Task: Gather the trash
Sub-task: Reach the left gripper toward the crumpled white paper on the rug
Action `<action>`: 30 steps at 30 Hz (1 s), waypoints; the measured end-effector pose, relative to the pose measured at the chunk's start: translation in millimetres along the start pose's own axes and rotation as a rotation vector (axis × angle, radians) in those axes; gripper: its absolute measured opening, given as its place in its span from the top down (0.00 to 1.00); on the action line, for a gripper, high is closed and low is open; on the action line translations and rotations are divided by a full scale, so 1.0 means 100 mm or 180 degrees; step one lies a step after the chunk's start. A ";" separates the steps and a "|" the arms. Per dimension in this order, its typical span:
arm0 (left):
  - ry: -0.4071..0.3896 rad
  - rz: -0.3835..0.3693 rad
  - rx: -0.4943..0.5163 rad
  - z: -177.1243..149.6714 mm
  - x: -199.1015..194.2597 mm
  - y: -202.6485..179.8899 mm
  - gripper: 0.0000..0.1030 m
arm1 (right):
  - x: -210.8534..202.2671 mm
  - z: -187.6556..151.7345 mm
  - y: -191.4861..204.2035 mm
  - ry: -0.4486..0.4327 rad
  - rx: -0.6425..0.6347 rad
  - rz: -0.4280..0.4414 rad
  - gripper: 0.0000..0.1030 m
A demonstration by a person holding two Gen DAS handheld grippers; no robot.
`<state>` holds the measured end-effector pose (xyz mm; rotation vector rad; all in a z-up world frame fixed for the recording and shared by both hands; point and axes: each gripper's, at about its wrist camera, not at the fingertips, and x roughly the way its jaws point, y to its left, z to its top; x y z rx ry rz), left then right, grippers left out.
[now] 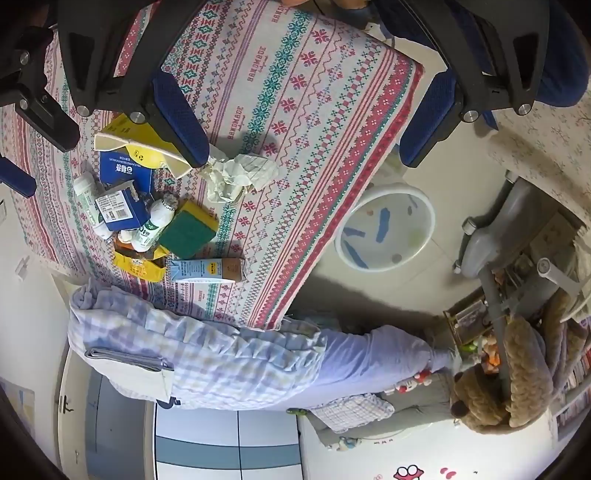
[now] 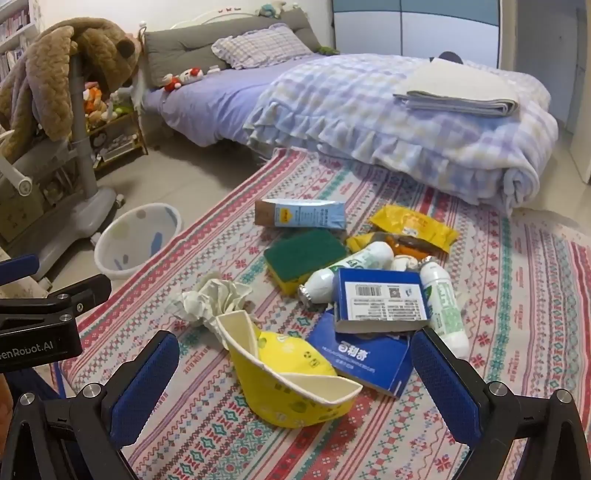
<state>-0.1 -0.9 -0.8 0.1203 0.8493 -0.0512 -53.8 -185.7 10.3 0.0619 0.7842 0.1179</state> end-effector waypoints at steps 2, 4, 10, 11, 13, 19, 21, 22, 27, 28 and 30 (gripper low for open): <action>0.0016 -0.0018 -0.0010 0.00 0.00 0.00 0.00 | 0.00 0.00 0.01 -0.0005 -0.0007 0.0018 0.00; 0.0005 -0.0004 -0.0002 0.00 0.00 0.00 0.00 | 0.00 -0.01 0.02 -0.0007 -0.0012 0.0022 0.00; -0.0004 0.0016 0.0006 0.00 0.01 0.00 0.00 | 0.00 0.00 0.01 0.0001 0.0005 0.0012 0.00; -0.0012 0.0014 0.0009 0.00 0.01 0.00 0.00 | 0.01 0.00 0.00 0.0001 0.0008 0.0011 0.00; -0.0020 0.0015 0.0013 0.00 0.01 0.00 0.00 | 0.05 0.00 0.04 0.0009 0.0006 0.0019 0.00; -0.0037 0.0018 0.0014 0.01 -0.04 -0.02 0.00 | 0.02 -0.02 0.04 -0.0009 -0.0049 0.0057 0.00; -0.0050 0.0023 0.0020 0.01 -0.05 -0.02 0.00 | 0.02 -0.01 0.04 -0.0004 -0.0064 0.0069 0.00; -0.0051 0.0020 0.0021 0.01 -0.05 -0.03 0.00 | 0.02 -0.01 0.04 0.0019 -0.0072 0.0069 0.00; -0.0062 0.0017 -0.0017 0.02 -0.02 -0.01 0.00 | 0.02 -0.01 0.05 -0.0036 -0.0039 0.0115 0.00; -0.0064 0.0017 -0.0026 0.02 -0.02 0.00 0.00 | 0.01 -0.01 0.05 -0.0070 0.0010 0.0165 0.00; -0.0044 0.0017 -0.0031 0.02 -0.02 0.01 0.00 | 0.00 -0.01 0.06 -0.0059 -0.0003 0.0167 0.00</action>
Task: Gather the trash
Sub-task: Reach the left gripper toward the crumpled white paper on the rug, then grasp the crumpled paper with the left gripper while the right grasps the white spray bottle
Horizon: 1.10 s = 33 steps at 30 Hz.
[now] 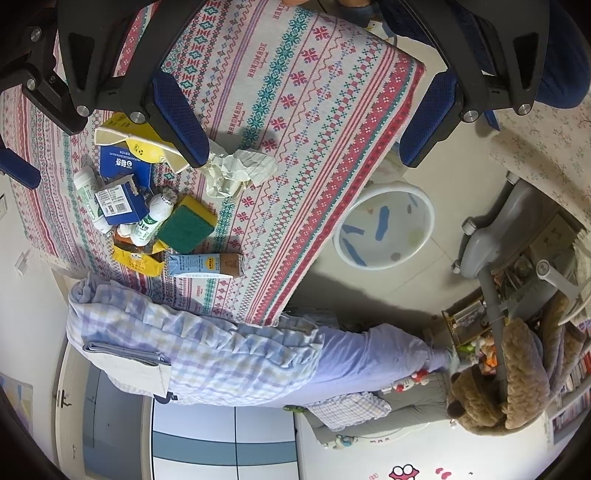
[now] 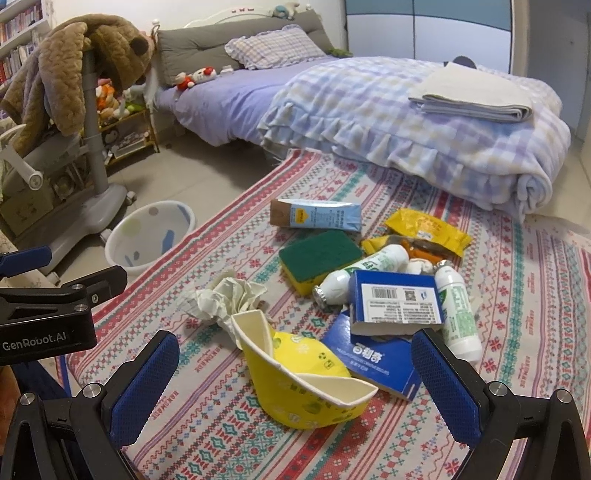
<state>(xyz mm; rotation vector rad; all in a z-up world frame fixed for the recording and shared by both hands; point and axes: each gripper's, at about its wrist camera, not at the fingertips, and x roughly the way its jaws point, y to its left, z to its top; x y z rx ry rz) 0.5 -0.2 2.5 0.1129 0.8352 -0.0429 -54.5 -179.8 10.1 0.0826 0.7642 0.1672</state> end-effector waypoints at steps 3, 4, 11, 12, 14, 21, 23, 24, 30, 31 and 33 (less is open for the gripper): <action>-0.0046 -0.0027 -0.0020 0.00 0.00 0.01 0.00 | 0.00 0.00 0.02 0.0008 -0.0071 -0.0042 0.00; -0.0037 -0.0036 -0.0018 0.00 0.00 0.01 0.00 | 0.01 -0.01 0.03 0.0004 -0.0125 -0.0084 0.00; 0.0014 -0.0082 -0.0028 -0.01 0.05 0.02 0.00 | 0.02 -0.01 0.01 -0.0029 -0.0040 0.0015 0.00; 0.0032 -0.0088 -0.0026 -0.01 0.06 0.02 0.00 | 0.01 -0.01 0.01 -0.0051 -0.0018 0.0039 0.00; 0.0078 -0.0095 -0.0019 -0.01 0.09 0.02 0.00 | 0.00 -0.01 0.02 -0.0113 0.0030 0.0090 0.00; 0.0368 -0.0296 -0.0081 -0.08 0.39 0.00 0.00 | 0.09 -0.03 0.02 0.0089 0.0032 0.0004 0.00; 0.0393 -0.0279 -0.0067 -0.10 0.50 0.00 0.00 | 0.13 -0.05 -0.03 0.0177 0.0123 0.0019 0.00; 0.0452 -0.0271 -0.0067 -0.11 0.54 0.01 0.00 | 0.16 -0.06 -0.07 0.0229 0.0179 0.0030 0.00; 0.0822 -0.0413 -0.0281 -0.13 0.86 0.14 0.00 | 0.35 -0.15 -0.39 0.0454 0.0626 0.0013 0.00; 0.0869 -0.0415 -0.0287 -0.13 0.90 0.15 0.01 | 0.38 -0.17 -0.48 0.0511 0.0776 0.0019 0.00; 0.0917 -0.0545 -0.0311 -0.13 0.96 0.12 0.01 | 0.45 -0.22 -0.64 0.0656 0.1054 -0.0007 0.00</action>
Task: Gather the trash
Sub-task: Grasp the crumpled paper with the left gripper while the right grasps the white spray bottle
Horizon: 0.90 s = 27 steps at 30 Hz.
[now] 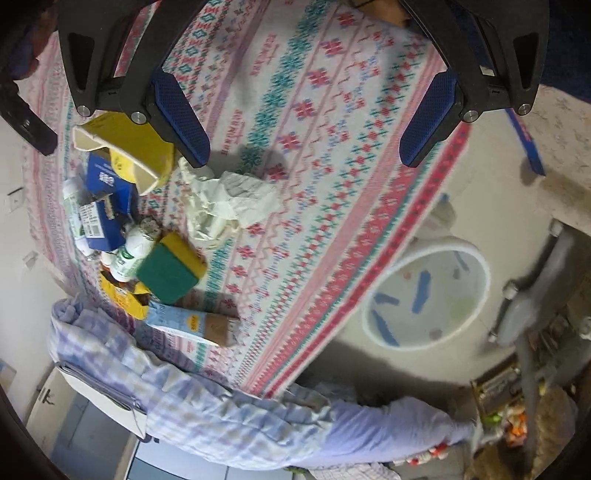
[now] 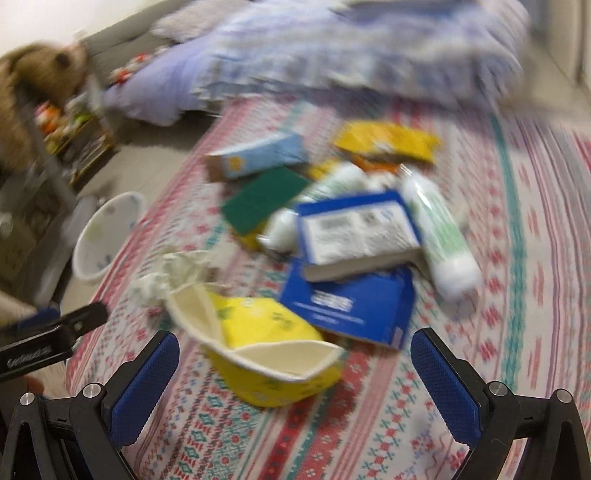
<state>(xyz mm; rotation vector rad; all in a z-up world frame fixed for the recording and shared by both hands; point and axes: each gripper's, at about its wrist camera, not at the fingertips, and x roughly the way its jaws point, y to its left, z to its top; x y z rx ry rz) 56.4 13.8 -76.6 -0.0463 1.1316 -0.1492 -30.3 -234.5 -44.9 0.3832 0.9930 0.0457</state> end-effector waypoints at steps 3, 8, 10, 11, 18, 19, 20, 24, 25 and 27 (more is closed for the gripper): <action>0.0106 -0.0230 -0.0066 0.04 0.09 -0.06 0.01 | 0.09 0.02 -0.23 0.0084 0.0315 -0.0050 0.00; 0.0166 -0.0383 -0.0203 0.12 0.27 -0.15 0.14 | 0.13 0.04 -0.42 0.0194 0.0726 0.0104 0.00; 0.0233 -0.0369 -0.0247 0.12 0.36 -0.16 0.24 | 0.13 0.03 -0.46 0.0159 0.0753 0.0038 0.00; 0.0278 -0.0360 -0.0264 0.12 0.42 -0.16 0.26 | 0.12 0.04 -0.49 0.0139 0.0776 0.0019 0.00; 0.0353 -0.0543 -0.0332 0.12 0.57 -0.19 0.66 | 0.14 0.04 -0.79 0.0134 0.1174 0.0028 0.00; 0.0317 -0.0532 -0.0305 0.12 0.55 -0.21 0.72 | 0.15 0.04 -0.85 0.0147 0.1248 0.0032 0.00; 0.0282 -0.0521 -0.0280 0.13 0.53 -0.22 0.75 | 0.16 0.04 -0.89 0.0156 0.1303 0.0025 0.00; 0.0225 -0.0513 -0.0328 0.13 0.44 -0.15 0.86 | 0.17 0.04 -1.06 0.0167 0.1488 -0.0037 0.00; 0.0212 -0.0521 -0.0340 0.13 0.42 -0.13 0.86 | 0.17 0.04 -1.08 0.0160 0.1504 -0.0060 0.00; 0.0185 -0.0526 -0.0371 0.13 0.37 -0.07 0.87 | 0.17 0.05 -1.11 0.0142 0.1520 -0.0101 0.00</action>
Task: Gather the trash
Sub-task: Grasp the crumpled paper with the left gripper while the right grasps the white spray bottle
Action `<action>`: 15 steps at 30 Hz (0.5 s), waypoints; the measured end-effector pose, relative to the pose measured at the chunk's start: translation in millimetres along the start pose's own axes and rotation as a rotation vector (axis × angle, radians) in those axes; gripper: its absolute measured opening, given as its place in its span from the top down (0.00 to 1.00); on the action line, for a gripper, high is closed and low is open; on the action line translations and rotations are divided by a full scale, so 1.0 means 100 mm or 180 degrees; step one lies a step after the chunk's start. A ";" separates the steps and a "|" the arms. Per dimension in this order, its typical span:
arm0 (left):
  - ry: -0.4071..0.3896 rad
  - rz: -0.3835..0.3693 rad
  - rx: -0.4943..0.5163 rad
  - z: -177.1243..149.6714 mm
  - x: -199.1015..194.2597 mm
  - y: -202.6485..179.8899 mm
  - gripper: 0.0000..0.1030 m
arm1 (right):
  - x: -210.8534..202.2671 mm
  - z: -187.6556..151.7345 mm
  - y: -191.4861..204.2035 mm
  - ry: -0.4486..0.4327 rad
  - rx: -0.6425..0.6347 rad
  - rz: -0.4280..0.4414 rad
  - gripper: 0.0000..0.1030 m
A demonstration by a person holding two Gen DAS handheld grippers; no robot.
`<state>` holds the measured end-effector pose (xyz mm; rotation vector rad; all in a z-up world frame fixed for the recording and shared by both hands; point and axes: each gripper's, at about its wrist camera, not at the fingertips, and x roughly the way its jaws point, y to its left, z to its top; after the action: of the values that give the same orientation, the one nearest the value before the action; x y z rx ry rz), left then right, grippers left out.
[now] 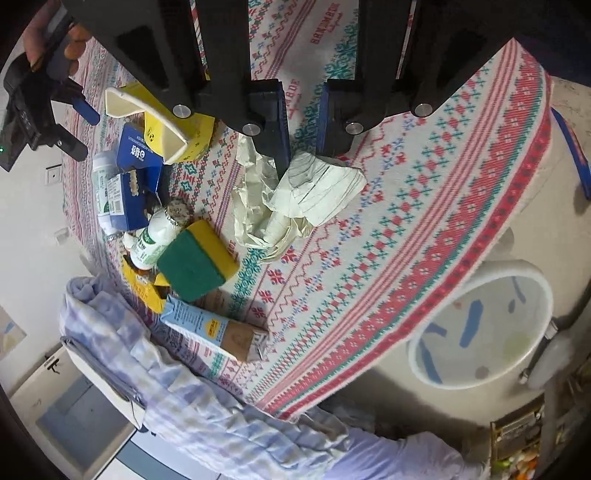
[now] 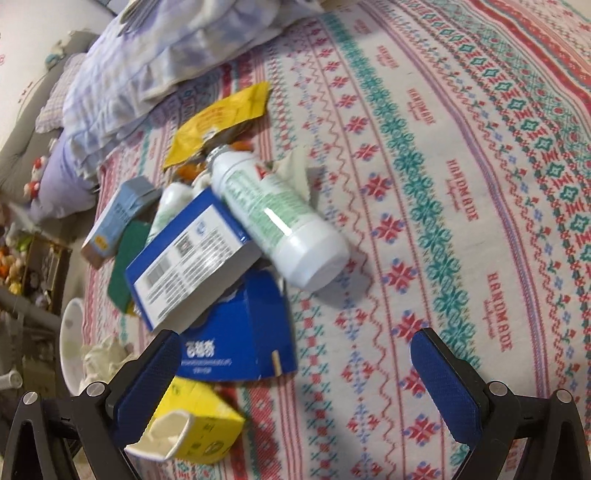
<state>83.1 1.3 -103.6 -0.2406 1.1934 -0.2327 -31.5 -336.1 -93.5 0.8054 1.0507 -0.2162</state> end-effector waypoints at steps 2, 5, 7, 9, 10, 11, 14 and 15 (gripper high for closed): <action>-0.0019 -0.0043 -0.0049 0.01 -0.07 0.05 0.87 | -0.01 0.04 -0.02 -0.0037 0.0000 -0.0028 0.00; -0.0102 -0.0064 -0.0063 0.01 -0.20 0.11 0.87 | -0.01 0.11 -0.01 -0.0109 -0.0042 -0.0054 0.00; -0.0165 -0.0022 -0.0023 0.01 -0.28 0.12 0.87 | 0.01 0.16 0.03 -0.0152 -0.0131 -0.0041 0.01; -0.0218 0.0031 0.0007 0.01 -0.37 0.15 0.87 | 0.05 0.21 0.06 -0.0211 -0.0204 -0.0031 0.03; -0.0238 0.0056 0.0016 0.02 -0.40 0.16 0.87 | 0.09 0.25 0.08 -0.0241 -0.0235 -0.0065 0.04; -0.0263 0.0082 0.0029 0.01 -0.43 0.19 0.87 | 0.11 0.28 0.09 -0.0275 -0.0268 -0.0093 0.06; -0.0336 0.0158 0.0054 0.03 -0.49 0.25 0.87 | 0.20 0.34 0.14 -0.0352 -0.0412 -0.0204 0.11; -0.0342 0.0175 0.0058 0.03 -0.50 0.27 0.87 | 0.25 0.35 0.15 -0.0362 -0.0465 -0.0247 0.14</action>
<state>69.7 42.8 -66.5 -0.2017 1.0895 -0.1803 13.1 -344.4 -98.8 0.6144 0.9794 -0.2452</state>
